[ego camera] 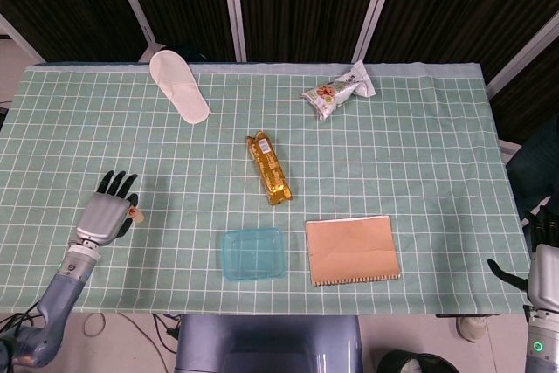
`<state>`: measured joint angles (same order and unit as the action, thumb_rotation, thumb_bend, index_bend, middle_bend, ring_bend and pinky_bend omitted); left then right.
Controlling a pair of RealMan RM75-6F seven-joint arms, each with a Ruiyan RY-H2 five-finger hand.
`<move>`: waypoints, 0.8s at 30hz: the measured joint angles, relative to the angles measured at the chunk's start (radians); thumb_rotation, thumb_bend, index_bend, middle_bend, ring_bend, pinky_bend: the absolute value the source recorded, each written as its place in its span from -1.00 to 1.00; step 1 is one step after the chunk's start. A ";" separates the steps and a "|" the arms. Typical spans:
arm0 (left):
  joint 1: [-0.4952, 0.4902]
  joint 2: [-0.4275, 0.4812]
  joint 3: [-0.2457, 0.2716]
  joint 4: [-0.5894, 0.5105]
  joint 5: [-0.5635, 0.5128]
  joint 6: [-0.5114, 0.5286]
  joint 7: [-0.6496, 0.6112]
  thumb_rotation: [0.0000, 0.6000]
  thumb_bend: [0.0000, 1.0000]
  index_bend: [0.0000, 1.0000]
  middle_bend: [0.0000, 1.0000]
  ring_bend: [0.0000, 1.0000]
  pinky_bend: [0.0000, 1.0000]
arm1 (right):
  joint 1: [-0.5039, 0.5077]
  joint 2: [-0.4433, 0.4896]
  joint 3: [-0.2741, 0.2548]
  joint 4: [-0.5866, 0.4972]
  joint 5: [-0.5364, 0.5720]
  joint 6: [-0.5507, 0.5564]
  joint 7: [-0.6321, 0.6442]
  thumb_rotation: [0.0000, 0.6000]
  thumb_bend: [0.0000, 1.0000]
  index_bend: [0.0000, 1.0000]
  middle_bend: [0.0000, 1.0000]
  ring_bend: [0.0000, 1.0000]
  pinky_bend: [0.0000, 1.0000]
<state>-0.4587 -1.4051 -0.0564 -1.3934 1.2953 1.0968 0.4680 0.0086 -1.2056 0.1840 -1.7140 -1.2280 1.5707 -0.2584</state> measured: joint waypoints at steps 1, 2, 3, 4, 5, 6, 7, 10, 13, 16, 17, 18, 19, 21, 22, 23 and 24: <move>0.000 0.000 0.000 -0.001 0.000 0.001 0.001 1.00 -0.33 -0.16 -0.84 -1.00 -0.86 | 0.000 0.000 0.000 0.000 0.000 0.001 0.000 1.00 -0.59 -0.70 -0.86 -0.87 -1.00; 0.000 0.000 0.000 -0.001 -0.001 0.002 0.001 1.00 -0.33 -0.16 -0.84 -1.00 -0.86 | 0.000 0.000 0.000 0.000 0.000 0.001 0.000 1.00 -0.59 -0.70 -0.86 -0.87 -1.00; 0.000 0.001 0.001 -0.001 -0.002 0.002 0.001 1.00 -0.33 -0.17 -0.84 -1.00 -0.86 | 0.000 0.000 0.000 0.000 0.000 0.001 0.001 1.00 -0.59 -0.70 -0.86 -0.87 -1.00; 0.000 0.001 0.001 -0.001 -0.003 0.001 0.001 1.00 -0.33 -0.17 -0.84 -1.00 -0.86 | -0.001 0.000 0.000 0.000 0.000 0.001 0.001 1.00 -0.59 -0.70 -0.86 -0.87 -1.00; 0.000 0.001 0.002 -0.001 -0.004 0.001 0.003 1.00 -0.33 -0.18 -0.84 -1.00 -0.86 | -0.001 0.000 0.000 0.000 0.000 0.001 0.001 1.00 -0.59 -0.70 -0.86 -0.87 -1.00; 0.000 0.002 0.002 -0.001 -0.005 0.001 0.004 1.00 -0.33 -0.18 -0.84 -1.00 -0.86 | -0.001 0.000 0.000 0.000 -0.001 0.001 0.001 1.00 -0.59 -0.70 -0.86 -0.87 -1.00; 0.001 0.002 0.003 -0.002 -0.004 0.001 0.003 1.00 -0.33 -0.19 -0.84 -1.00 -0.86 | -0.001 0.000 0.000 0.001 -0.001 0.002 0.001 1.00 -0.59 -0.70 -0.86 -0.87 -1.00; 0.002 0.006 0.003 -0.010 0.003 0.010 -0.001 1.00 -0.33 -0.25 -0.84 -1.00 -0.86 | -0.001 0.000 0.000 0.001 -0.002 0.002 0.002 1.00 -0.59 -0.70 -0.86 -0.87 -1.00; 0.006 0.016 0.002 -0.028 0.017 0.033 -0.013 1.00 -0.33 -0.33 -0.84 -1.00 -0.86 | 0.000 0.002 -0.002 0.000 -0.012 0.002 0.007 1.00 -0.59 -0.70 -0.86 -0.87 -1.00; 0.017 0.034 -0.001 -0.059 0.038 0.072 -0.035 1.00 -0.33 -0.43 -0.85 -1.00 -0.86 | -0.001 0.004 -0.008 0.005 -0.038 0.008 0.013 1.00 -0.59 -0.70 -0.86 -0.87 -1.00; 0.021 0.041 -0.001 -0.069 0.045 0.086 -0.041 1.00 -0.33 -0.46 -0.85 -1.00 -0.86 | -0.001 0.004 -0.010 0.007 -0.048 0.011 0.017 1.00 -0.59 -0.70 -0.86 -0.87 -1.00; 0.027 0.049 0.000 -0.080 0.053 0.100 -0.047 1.00 -0.33 -0.48 -0.85 -1.00 -0.86 | -0.001 0.004 -0.013 0.009 -0.059 0.013 0.021 1.00 -0.59 -0.70 -0.86 -0.87 -1.00; 0.035 0.061 0.001 -0.094 0.064 0.119 -0.055 1.00 -0.33 -0.52 -0.85 -1.00 -0.86 | -0.001 0.005 -0.016 0.011 -0.075 0.016 0.029 1.00 -0.59 -0.70 -0.86 -0.87 -1.00; 0.048 0.081 0.004 -0.116 0.082 0.147 -0.066 1.00 -0.33 -0.57 -0.85 -1.00 -0.86 | -0.001 0.006 -0.023 0.015 -0.101 0.020 0.046 1.00 -0.59 -0.70 -0.86 -0.87 -1.00; 0.058 0.096 0.007 -0.128 0.095 0.165 -0.074 1.00 -0.33 -0.60 -0.86 -1.00 -0.86 | 0.000 0.008 -0.028 0.019 -0.120 0.022 0.060 1.00 -0.59 -0.70 -0.86 -0.87 -1.00; 0.066 0.106 0.010 -0.136 0.104 0.178 -0.081 1.00 -0.33 -0.64 -0.86 -1.00 -0.86 | 0.000 0.009 -0.032 0.022 -0.137 0.023 0.070 1.00 -0.59 -0.70 -0.86 -0.87 -1.00; 0.074 0.116 0.013 -0.144 0.111 0.190 -0.087 1.00 -0.33 -0.68 -0.87 -1.00 -0.86 | 0.001 0.010 -0.037 0.026 -0.155 0.025 0.081 1.00 -0.59 -0.70 -0.86 -0.87 -1.00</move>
<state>-0.3843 -1.2895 -0.0438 -1.5369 1.4062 1.2871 0.3814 0.0097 -1.1954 0.1472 -1.6881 -1.3833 1.5952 -0.1772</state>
